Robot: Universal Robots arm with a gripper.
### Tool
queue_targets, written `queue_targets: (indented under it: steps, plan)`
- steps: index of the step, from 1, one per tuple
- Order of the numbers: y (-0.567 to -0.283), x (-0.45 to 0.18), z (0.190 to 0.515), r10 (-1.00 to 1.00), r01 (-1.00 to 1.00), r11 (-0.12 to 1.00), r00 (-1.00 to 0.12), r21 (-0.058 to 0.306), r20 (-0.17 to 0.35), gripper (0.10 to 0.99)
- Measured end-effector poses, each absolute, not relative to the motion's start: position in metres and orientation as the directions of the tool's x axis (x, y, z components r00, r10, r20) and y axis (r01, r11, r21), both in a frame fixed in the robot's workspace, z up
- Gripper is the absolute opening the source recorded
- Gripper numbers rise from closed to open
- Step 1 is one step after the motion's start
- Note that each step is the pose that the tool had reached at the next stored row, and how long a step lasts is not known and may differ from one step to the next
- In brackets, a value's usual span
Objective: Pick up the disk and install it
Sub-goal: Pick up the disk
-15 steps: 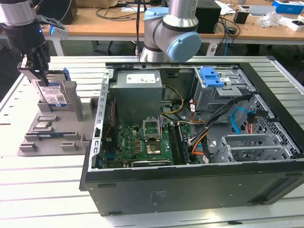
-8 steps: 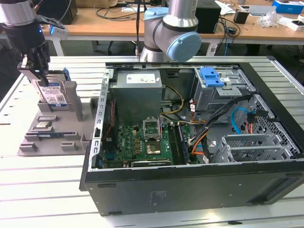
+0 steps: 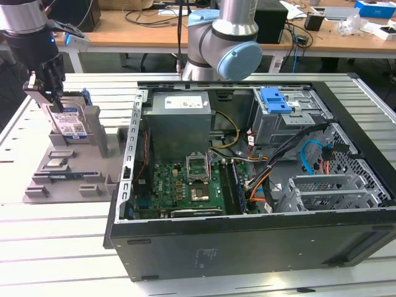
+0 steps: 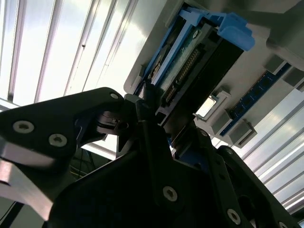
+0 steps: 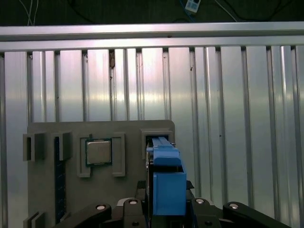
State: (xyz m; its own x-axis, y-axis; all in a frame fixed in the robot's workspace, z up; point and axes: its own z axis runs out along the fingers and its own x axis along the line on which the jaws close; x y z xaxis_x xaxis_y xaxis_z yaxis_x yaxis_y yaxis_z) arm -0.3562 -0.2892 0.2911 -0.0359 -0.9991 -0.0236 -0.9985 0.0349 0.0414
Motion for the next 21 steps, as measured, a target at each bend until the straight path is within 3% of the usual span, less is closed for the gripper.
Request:
queue_targets:
  steps: [21]
  plan:
    - [-0.289, -0.356, 0.309, -0.999, -0.999, 0.034, -0.035, 0.041, -0.024, 0.369]
